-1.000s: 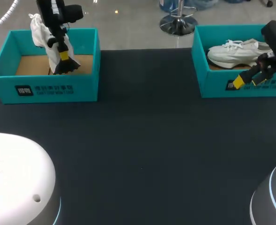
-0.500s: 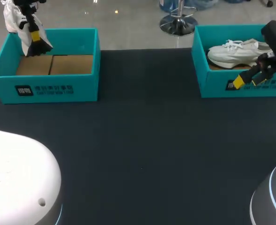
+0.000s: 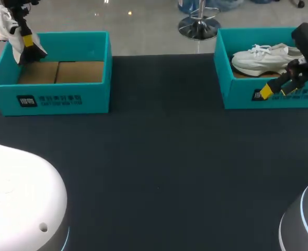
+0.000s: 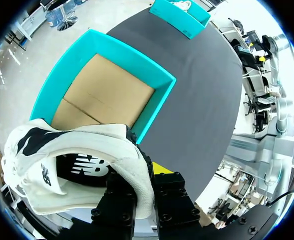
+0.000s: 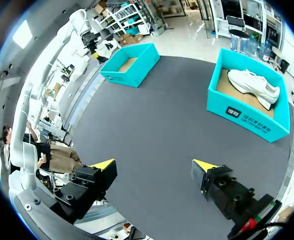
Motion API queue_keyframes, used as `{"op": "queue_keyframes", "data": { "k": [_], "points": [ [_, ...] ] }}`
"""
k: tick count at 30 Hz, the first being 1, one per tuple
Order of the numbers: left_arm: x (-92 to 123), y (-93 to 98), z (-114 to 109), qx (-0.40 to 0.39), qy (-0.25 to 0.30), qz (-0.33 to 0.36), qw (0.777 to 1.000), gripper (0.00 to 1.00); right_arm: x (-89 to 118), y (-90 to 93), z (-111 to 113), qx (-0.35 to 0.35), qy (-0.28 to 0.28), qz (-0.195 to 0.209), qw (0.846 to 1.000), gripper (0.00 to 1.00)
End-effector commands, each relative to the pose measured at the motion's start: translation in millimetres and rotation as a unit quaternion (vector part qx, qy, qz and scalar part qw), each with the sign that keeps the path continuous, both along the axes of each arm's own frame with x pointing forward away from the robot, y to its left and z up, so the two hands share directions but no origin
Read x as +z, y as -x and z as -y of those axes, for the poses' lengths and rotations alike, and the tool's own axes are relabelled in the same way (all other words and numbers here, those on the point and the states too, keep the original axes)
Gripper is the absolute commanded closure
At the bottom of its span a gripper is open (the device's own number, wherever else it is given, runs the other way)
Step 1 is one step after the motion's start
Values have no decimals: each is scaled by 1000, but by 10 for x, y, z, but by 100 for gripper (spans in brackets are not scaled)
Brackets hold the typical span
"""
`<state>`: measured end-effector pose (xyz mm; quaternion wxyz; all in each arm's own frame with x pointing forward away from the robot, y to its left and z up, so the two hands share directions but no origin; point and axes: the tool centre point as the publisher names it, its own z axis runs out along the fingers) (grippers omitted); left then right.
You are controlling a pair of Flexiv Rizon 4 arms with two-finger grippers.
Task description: Take the shoe out of the shoebox, open the shoe tongue, remove and reinsert the insole, then place the shoe into the shoebox
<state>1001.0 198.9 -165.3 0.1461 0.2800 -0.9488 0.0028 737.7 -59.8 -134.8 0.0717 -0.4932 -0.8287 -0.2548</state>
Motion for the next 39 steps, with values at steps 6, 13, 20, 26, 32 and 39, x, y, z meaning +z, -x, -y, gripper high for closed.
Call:
{"op": "queue_keyframes", "data": {
  "k": [6,13,20,26,32,39],
  "points": [
    [-53,36,-186,16,-4,0,1000,100,-3,-11,-4,0,1,-1,1000,0],
    [-53,36,-186,16,-4,0,1000,100,-3,-11,-4,0,1,-1,1000,0],
    [-53,36,-186,16,-4,0,1000,100,-3,-11,-4,0,1,-1,1000,0],
    [-79,79,-188,-25,-2,-1,1000,100,-3,-11,-4,0,1,-1,1000,0],
    [-299,197,-232,-176,-27,-4,984,100,-3,-11,-4,0,1,-1,1000,0],
    [-327,183,-432,-283,-28,30,958,100,-3,-11,-4,0,1,-1,1000,0]
  ]
}}
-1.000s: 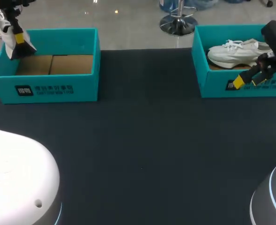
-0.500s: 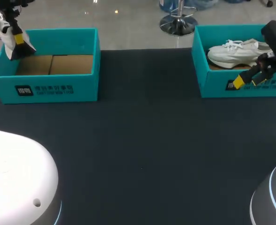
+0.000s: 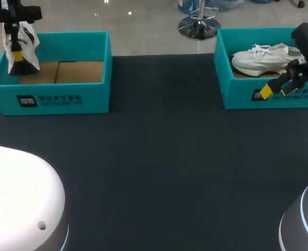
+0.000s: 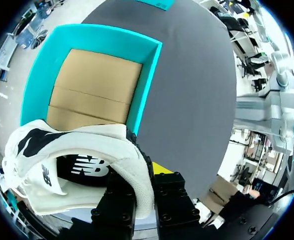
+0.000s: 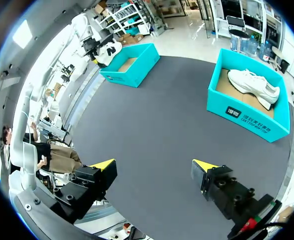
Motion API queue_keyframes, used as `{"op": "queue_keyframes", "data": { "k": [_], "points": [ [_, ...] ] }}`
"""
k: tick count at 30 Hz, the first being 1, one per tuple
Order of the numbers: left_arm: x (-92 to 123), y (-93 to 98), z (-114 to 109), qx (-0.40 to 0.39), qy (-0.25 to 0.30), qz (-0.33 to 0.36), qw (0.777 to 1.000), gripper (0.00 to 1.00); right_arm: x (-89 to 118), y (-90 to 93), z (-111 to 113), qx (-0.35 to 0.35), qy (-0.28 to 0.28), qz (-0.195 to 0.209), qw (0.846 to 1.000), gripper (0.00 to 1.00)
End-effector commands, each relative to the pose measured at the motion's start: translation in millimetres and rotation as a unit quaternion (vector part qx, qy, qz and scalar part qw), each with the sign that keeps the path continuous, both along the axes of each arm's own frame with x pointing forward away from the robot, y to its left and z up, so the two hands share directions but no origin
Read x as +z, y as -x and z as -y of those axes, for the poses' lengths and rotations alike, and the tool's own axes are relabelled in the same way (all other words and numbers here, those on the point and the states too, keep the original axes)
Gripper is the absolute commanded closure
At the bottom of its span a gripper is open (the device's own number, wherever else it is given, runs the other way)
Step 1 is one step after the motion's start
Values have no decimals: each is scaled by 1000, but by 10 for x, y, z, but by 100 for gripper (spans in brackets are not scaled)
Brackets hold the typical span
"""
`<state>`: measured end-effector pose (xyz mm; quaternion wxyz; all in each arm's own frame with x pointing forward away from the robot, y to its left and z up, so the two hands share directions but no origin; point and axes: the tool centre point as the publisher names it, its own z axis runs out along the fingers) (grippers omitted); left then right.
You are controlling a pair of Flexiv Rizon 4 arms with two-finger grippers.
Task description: Take the shoe out of the shoebox, open the shoe tongue, remove and reinsert the insole, then place the shoe into the shoebox
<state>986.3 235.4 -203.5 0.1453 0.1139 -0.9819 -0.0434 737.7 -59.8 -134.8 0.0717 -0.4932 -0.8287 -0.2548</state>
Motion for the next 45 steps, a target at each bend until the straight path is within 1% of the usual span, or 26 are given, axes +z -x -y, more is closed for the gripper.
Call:
{"op": "queue_keyframes", "data": {
  "k": [1,3,6,7,10,11,13,17,20,22,23,25,26,30,31,32,45],
  "points": [
    [65,37,-101,-128,-3,42,991,100,-3,-11,-4,0,1,-1,1000,0],
    [79,27,-143,-156,-14,63,986,100,-3,-11,-4,0,1,-1,1000,0],
    [120,37,-204,-200,-12,82,976,100,-3,-11,-4,0,1,-1,1000,0],
    [134,57,-238,-236,0,94,967,100,-3,-11,-4,0,1,-1,1000,0],
    [127,86,-285,-299,11,92,950,100,-3,-11,-4,0,1,-1,1000,0],
    [121,101,-308,-322,26,110,940,100,-3,-11,-4,0,1,-1,1000,0],
    [133,117,-363,-367,56,90,924,100,-3,-11,-4,0,1,-1,1000,0],
    [147,119,-426,-436,64,85,894,100,-3,-11,-4,0,1,-1,1000,0],
    [150,103,-474,-499,62,65,862,100,-3,-11,-4,0,1,-1,1000,0],
    [148,90,-503,-547,60,45,833,100,-3,-11,-4,0,1,-1,1000,0],
    [146,79,-514,-564,57,38,823,100,-3,-11,-4,0,1,-1,1000,0],
    [147,37,-523,-583,52,33,810,100,-3,-11,-4,0,1,-1,1000,0],
    [151,16,-538,-602,50,26,797,100,-3,-11,-4,0,1,-1,1000,0],
    [174,-50,-590,-645,23,18,763,100,-3,-11,-4,0,1,-1,1000,0],
    [175,-68,-594,-642,8,24,766,100,-3,-11,-4,0,1,-1,1000,0],
    [170,-97,-578,-628,-2,33,777,100,-3,-11,-4,0,1,-1,1000,0],
    [170,-97,-578,-628,-2,33,777,100,-3,-11,-4,0,1,-1,1000,0]
  ]
}}
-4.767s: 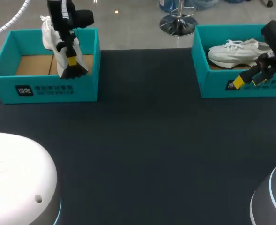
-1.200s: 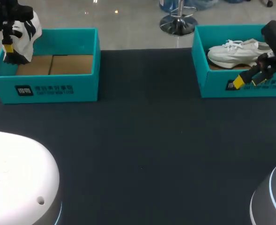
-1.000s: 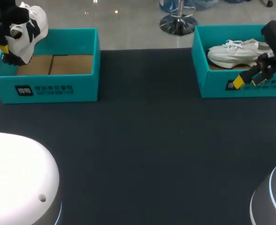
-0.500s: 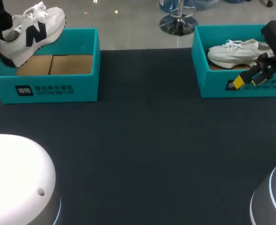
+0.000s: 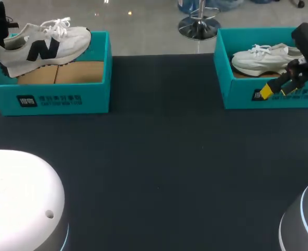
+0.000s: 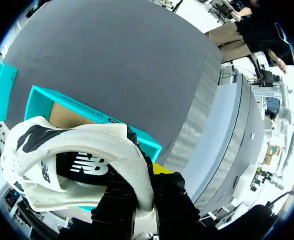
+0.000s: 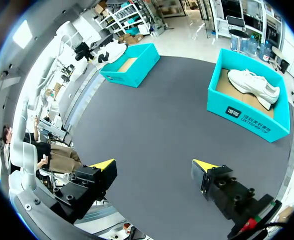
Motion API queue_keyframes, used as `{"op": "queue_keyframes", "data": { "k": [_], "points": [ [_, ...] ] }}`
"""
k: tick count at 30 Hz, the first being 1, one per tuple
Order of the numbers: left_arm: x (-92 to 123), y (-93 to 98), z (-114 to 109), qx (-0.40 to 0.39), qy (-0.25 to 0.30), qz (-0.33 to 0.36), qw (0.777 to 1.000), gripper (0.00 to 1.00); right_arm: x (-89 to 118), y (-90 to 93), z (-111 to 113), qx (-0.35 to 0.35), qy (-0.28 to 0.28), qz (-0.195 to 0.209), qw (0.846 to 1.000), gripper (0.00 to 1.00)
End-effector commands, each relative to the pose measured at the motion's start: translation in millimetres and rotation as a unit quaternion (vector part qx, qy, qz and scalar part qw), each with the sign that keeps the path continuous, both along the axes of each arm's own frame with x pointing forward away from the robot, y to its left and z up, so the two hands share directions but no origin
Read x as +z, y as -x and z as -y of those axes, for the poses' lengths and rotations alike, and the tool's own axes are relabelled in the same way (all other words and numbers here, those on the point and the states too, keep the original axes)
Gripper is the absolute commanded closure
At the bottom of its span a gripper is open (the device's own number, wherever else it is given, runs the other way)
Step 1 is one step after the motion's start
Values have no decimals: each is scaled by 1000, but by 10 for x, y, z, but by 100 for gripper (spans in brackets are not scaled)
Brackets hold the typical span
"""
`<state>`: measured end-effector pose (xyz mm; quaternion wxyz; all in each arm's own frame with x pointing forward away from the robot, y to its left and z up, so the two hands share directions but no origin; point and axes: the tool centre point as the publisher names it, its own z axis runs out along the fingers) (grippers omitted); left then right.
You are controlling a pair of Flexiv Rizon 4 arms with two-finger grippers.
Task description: Take the shoe out of the shoebox, open the shoe tongue, remove and reinsert the insole, then place the shoe into the shoebox
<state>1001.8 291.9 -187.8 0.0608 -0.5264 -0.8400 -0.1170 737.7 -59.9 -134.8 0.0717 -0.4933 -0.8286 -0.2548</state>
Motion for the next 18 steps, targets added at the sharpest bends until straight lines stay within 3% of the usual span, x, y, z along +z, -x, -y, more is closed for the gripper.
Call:
{"op": "queue_keyframes", "data": {
  "k": [1,5,12,18],
  "points": [
    [14,58,-13,-2,-1,9,1000,100,-3,-11,-4,0,1,-1,1000,0],
    [33,38,21,-17,-8,26,999,100,-3,-11,-4,0,1,-1,1000,0],
    [87,-65,70,-159,23,58,985,100,-3,-11,-4,0,1,-1,1000,0],
    [96,-276,-53,-247,35,76,965,100,-3,-11,-4,0,1,-1,1000,0]
  ]
}}
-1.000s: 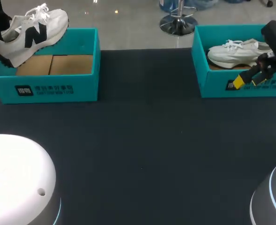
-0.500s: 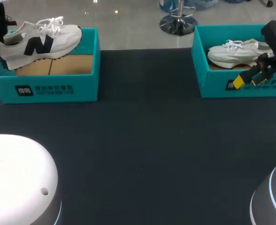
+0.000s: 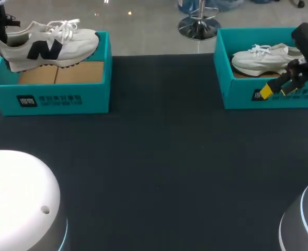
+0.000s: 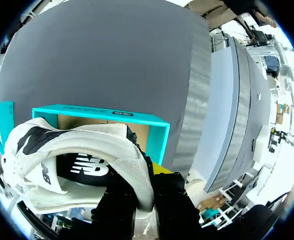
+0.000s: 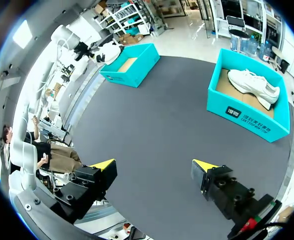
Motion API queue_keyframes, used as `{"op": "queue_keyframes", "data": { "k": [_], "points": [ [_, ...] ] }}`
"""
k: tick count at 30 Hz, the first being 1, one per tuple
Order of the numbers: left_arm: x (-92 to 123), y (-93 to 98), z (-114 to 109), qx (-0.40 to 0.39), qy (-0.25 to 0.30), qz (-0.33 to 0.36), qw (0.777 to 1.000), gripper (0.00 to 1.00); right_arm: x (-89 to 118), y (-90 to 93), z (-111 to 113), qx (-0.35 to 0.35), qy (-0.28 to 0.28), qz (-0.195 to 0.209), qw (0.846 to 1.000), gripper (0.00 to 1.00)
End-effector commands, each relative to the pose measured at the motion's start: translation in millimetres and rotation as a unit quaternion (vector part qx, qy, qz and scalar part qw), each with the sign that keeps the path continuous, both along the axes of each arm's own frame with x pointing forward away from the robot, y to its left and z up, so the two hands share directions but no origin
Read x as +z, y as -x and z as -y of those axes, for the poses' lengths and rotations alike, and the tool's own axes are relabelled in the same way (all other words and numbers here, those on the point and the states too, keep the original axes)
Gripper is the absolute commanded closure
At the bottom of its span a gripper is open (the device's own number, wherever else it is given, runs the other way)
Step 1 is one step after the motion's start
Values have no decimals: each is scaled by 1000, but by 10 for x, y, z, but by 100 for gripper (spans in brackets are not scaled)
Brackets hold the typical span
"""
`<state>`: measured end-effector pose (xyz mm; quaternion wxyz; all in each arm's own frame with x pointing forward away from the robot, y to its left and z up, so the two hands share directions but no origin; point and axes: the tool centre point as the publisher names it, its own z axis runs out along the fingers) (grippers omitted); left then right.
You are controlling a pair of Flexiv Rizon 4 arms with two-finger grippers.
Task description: Take the shoe out of the shoebox, open the shoe tongue, remove and reinsert the insole, then place the shoe into the shoebox
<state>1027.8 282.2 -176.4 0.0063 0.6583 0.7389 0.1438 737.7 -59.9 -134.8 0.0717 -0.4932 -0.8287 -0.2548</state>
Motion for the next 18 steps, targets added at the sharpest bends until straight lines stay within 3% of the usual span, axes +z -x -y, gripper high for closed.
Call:
{"op": "queue_keyframes", "data": {
  "k": [1,7,18],
  "points": [
    [-11,-62,-192,-79,32,23,996,100,-3,-11,-4,0,1,-1,1000,0],
    [14,-270,-333,-83,11,35,996,100,-3,-11,-4,0,1,-1,1000,0],
    [-126,-339,-325,-68,-13,31,997,100,-3,-11,-4,0,1,-1,1000,0]
  ]
}}
